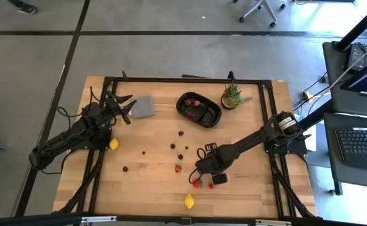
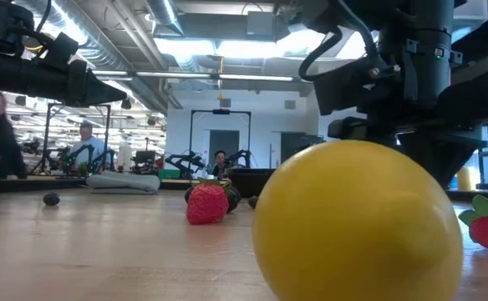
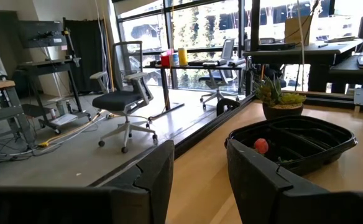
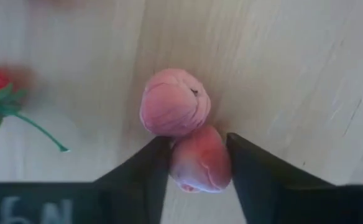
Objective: Pick and placing Produce into tupperware
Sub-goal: Put the top apricot into the black bin
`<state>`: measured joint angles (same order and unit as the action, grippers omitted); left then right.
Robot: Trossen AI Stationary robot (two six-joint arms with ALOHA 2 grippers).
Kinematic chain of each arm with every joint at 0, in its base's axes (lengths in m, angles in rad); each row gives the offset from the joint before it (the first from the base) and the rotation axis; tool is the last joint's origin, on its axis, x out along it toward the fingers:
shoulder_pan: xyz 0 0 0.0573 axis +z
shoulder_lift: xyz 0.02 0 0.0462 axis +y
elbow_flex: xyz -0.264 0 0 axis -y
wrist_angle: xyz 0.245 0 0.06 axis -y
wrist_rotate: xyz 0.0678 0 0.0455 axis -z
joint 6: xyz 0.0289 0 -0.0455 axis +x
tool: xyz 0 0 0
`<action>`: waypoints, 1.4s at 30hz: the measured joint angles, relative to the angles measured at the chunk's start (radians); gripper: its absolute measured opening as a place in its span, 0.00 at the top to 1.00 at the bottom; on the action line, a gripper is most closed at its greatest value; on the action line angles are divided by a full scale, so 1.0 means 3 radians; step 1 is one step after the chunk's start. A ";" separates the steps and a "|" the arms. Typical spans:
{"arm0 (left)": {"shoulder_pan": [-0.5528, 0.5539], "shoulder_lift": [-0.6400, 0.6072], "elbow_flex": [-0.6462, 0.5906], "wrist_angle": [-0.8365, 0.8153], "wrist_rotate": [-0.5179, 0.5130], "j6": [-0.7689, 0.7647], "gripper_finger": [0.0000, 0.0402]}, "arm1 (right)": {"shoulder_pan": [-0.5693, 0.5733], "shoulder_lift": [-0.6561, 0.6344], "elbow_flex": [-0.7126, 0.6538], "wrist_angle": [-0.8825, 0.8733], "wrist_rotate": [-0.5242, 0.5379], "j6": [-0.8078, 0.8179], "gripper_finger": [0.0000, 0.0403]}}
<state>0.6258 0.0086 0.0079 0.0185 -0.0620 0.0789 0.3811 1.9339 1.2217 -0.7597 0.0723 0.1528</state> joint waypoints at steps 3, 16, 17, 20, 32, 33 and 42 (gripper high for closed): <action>0.0000 0.0000 0.0000 0.0000 0.0000 0.0000 0.65 | -0.0053 0.0000 0.0002 -0.0034 0.0024 -0.0002 0.76; 0.0000 -0.0001 0.0000 -0.0001 0.0000 0.0006 0.65 | -0.0909 0.0005 0.0725 -0.0660 0.0705 -0.0402 0.79; 0.0000 0.0000 0.0001 -0.0001 0.0000 0.0006 0.65 | -0.1006 0.0005 0.0808 -0.0638 0.0729 -0.0513 0.79; 0.0001 -0.0001 0.0001 0.0000 0.0000 0.0007 0.65 | -0.1297 0.0005 0.0996 -0.0393 0.0780 -0.0857 0.79; 0.0001 0.0000 0.0000 0.0000 0.0001 0.0006 0.65 | -0.2250 0.0001 0.0797 0.0278 -0.0134 -0.0963 0.78; 0.0001 -0.0001 0.0000 -0.0001 0.0001 0.0006 0.65 | -0.2270 0.0001 0.0776 0.0278 -0.0140 -0.0953 0.78; 0.0000 0.0000 0.0001 -0.0001 0.0000 0.0007 0.65 | -0.2304 0.0001 0.0755 0.0284 0.0094 -0.0700 0.67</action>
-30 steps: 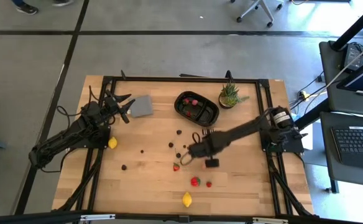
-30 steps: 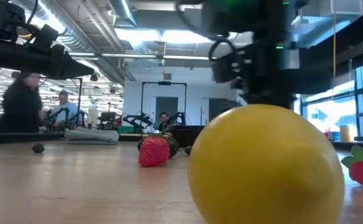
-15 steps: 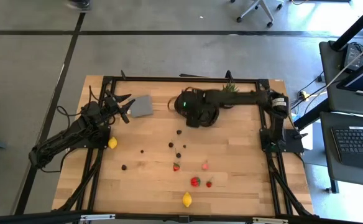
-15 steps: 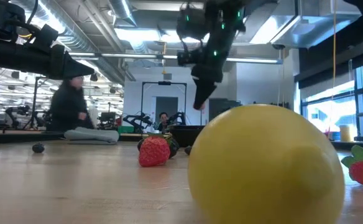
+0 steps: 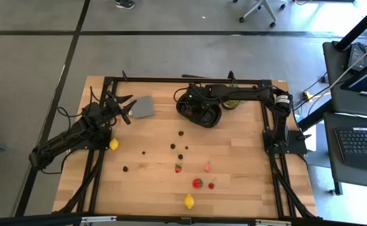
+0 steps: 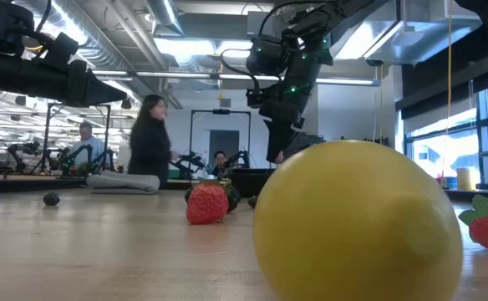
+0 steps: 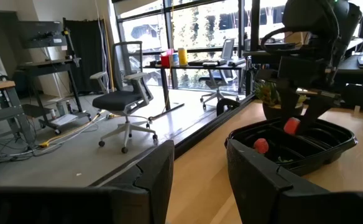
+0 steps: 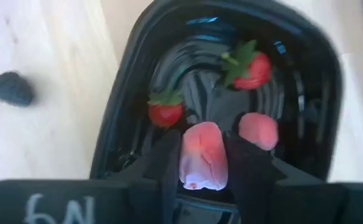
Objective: Pick and placing Produce into tupperware
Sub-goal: Put the top apricot into the black bin, then put the apricot into the black bin
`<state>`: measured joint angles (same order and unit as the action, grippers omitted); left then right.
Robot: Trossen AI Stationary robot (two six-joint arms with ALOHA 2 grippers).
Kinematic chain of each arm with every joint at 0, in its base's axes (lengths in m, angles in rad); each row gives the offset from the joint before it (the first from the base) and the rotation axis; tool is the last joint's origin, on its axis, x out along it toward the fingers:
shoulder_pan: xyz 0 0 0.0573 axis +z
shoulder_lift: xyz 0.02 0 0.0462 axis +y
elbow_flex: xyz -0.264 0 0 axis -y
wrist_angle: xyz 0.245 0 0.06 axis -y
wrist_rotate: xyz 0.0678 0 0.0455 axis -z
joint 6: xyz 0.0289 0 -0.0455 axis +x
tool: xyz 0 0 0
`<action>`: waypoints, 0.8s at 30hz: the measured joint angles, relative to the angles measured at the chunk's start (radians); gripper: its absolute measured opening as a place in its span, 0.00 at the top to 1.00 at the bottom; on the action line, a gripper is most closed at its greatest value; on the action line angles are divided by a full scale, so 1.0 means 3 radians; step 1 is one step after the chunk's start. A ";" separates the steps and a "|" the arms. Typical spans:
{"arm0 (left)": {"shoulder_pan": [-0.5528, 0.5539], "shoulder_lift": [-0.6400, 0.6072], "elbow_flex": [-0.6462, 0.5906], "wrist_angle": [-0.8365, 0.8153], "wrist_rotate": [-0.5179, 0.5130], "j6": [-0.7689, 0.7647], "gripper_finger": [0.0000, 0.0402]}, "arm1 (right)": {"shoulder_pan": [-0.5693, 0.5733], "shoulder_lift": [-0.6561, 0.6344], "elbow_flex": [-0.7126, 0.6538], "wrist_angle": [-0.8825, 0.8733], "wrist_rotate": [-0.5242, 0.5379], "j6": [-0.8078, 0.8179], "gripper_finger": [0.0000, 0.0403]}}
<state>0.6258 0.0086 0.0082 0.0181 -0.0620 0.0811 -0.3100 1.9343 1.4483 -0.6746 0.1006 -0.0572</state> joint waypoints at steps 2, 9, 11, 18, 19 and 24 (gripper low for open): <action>0.0001 0.0000 0.0000 0.0001 0.0000 -0.0001 0.65 | -0.0001 0.0000 0.0000 0.0004 0.0005 -0.0060 0.64; 0.0000 0.0000 0.0000 0.0000 0.0000 0.0000 0.65 | -0.0001 0.0000 0.0000 0.0021 0.0007 -0.0001 0.56; 0.0001 0.0000 0.0000 0.0000 0.0001 -0.0001 0.65 | -0.0001 0.0000 0.0000 0.0014 -0.0012 0.0000 0.53; 0.0000 0.0000 -0.0001 0.0001 0.0000 0.0000 0.65 | 0.0028 0.0000 0.0000 0.0011 -0.0340 0.0022 0.31; 0.0001 0.0000 -0.0001 0.0000 0.0000 0.0000 0.65 | 0.0047 0.0000 0.0000 0.0001 -0.0339 -0.0018 0.28; 0.0000 0.0000 0.0000 0.0001 0.0001 0.0000 0.65 | 0.0273 0.0000 0.0000 -0.0240 -0.0369 -0.0257 0.17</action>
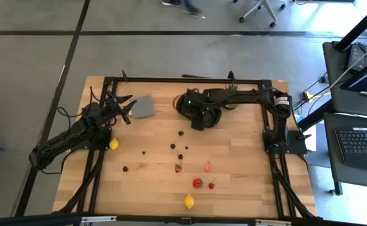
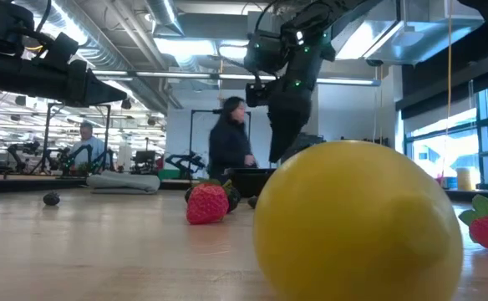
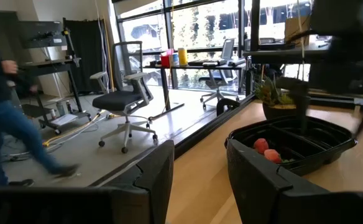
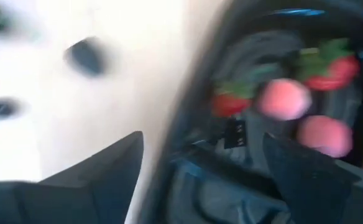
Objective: Pick and placing Produce into tupperware
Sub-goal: Put the apricot into the black bin
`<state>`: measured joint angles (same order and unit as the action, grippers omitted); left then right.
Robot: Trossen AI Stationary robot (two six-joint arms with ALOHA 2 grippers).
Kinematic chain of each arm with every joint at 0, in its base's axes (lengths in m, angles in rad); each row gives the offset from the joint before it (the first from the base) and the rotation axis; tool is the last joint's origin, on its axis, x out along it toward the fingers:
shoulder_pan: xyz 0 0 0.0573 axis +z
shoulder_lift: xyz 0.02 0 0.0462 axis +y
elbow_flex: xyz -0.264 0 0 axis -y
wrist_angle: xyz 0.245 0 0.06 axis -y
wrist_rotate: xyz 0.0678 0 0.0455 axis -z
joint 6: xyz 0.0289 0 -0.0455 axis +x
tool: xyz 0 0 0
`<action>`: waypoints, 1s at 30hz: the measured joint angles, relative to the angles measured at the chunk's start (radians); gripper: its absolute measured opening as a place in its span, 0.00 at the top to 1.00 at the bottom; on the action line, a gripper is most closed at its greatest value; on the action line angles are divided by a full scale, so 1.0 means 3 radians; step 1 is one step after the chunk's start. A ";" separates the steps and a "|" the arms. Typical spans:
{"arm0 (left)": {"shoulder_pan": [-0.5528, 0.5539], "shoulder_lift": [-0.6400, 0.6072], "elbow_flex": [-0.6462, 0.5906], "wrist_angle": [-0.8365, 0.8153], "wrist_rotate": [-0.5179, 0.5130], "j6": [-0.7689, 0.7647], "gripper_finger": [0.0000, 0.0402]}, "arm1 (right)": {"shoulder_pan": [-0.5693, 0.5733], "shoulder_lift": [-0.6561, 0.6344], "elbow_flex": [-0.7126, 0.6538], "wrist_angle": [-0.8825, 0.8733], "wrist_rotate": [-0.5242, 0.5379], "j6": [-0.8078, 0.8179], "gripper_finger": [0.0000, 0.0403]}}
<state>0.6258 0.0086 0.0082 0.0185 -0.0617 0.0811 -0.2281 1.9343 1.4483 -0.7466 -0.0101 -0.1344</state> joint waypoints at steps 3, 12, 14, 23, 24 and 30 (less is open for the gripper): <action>0.0000 -0.0001 0.0000 -0.0001 0.0000 0.0001 0.65 | 0.0206 0.0000 0.0001 -0.0266 -0.0010 0.0045 0.15; 0.0000 -0.0001 -0.0001 -0.0001 0.0000 0.0001 0.65 | 0.0969 0.0000 0.0001 -0.0785 0.0247 0.0754 0.15; 0.0000 0.0000 -0.0001 0.0000 -0.0001 0.0001 0.65 | 0.1135 0.0000 -0.0014 -0.0759 0.0257 0.0974 0.15; 0.0000 0.0000 0.0000 0.0000 0.0000 0.0003 0.65 | 0.1741 0.0004 -0.0037 -0.0632 0.0404 0.1507 0.15; 0.0001 0.0000 -0.0001 0.0000 -0.0001 0.0003 0.65 | 0.1787 0.0004 -0.0037 -0.0612 0.0405 0.1565 0.15; 0.0001 0.0000 -0.0001 0.0000 -0.0001 0.0000 0.65 | 0.1974 0.0004 -0.0044 -0.0593 0.0403 0.1921 0.15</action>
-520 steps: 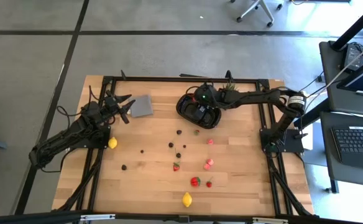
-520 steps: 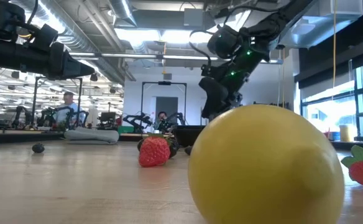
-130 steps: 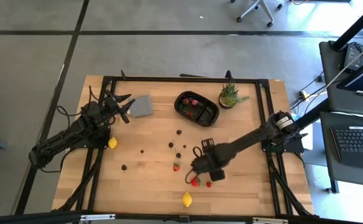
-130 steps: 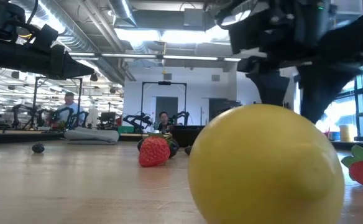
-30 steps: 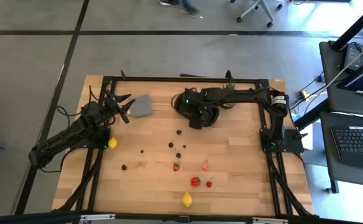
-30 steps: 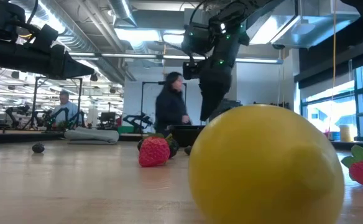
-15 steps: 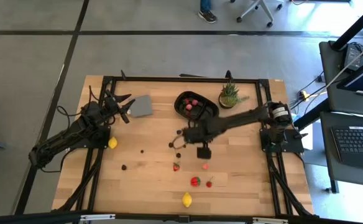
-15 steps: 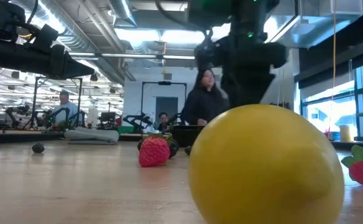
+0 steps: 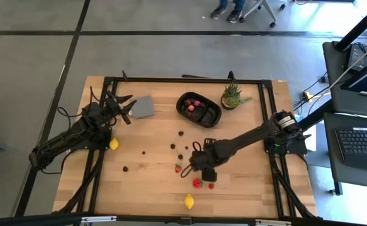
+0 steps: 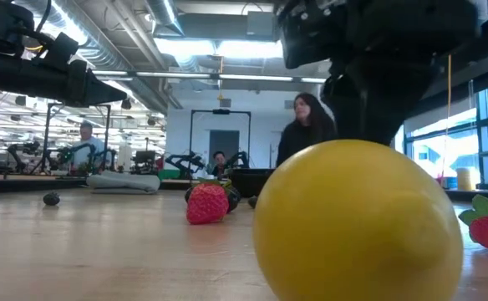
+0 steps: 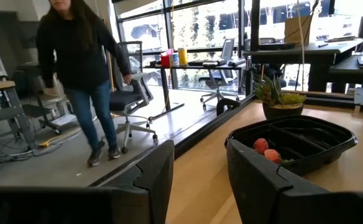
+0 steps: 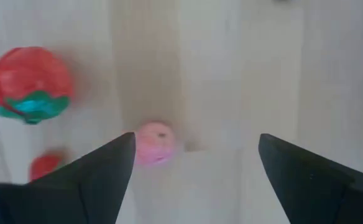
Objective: Pick and placing Produce into tupperware
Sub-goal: Put the apricot into the black bin
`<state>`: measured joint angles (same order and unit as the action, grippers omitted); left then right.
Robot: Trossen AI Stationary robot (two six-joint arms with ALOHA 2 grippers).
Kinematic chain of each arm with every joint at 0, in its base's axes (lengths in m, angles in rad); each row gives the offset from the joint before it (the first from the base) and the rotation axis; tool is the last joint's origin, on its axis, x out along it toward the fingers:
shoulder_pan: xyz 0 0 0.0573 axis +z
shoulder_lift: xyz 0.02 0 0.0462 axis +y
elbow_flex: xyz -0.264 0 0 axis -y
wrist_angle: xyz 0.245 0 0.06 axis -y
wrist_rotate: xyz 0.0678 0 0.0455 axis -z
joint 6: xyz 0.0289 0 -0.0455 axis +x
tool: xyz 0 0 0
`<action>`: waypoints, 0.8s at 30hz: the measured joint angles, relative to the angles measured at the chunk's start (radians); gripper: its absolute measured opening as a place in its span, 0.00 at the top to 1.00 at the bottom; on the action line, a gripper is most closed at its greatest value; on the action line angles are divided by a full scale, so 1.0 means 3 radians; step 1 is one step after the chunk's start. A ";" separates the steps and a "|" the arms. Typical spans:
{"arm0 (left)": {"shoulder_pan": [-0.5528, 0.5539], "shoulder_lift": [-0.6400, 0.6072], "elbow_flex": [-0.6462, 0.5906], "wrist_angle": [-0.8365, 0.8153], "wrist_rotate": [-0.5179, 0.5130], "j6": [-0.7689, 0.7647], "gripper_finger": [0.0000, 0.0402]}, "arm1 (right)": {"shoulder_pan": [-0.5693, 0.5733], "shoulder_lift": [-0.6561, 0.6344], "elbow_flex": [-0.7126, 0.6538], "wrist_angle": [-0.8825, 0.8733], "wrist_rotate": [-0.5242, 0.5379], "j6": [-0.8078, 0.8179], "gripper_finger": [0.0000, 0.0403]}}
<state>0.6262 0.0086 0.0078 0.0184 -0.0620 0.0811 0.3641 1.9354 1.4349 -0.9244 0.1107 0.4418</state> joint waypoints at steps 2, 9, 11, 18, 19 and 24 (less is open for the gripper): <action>-0.0001 -0.0001 0.0000 -0.0001 0.0000 0.0000 0.65 | 0.0037 0.0000 -0.0063 0.0100 -0.0001 0.0081 0.15; -0.0001 0.0000 0.0000 -0.0001 0.0001 -0.0001 0.65 | 0.0127 0.0004 -0.0455 0.0634 -0.0113 0.0111 0.15; -0.0001 -0.0001 0.0000 0.0000 0.0001 -0.0001 0.65 | 0.0141 0.0006 -0.0518 0.0656 -0.0115 0.0180 0.15; -0.0001 0.0000 0.0000 0.0000 0.0001 -0.0003 0.65 | 0.0176 0.0006 -0.0709 0.0844 -0.0170 0.0317 0.20; 0.0000 -0.0001 0.0001 0.0000 0.0001 -0.0004 0.65 | 0.0176 0.0006 -0.0731 0.0875 -0.0171 0.0301 0.22; -0.0001 0.0000 0.0001 -0.0001 0.0001 -0.0005 0.65 | 0.0171 0.0003 -0.0753 0.0900 -0.0171 0.0247 0.33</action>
<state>0.6258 0.0086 0.0082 0.0181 -0.0616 0.0796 0.4152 1.9362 1.2091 -0.6544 0.0593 0.5158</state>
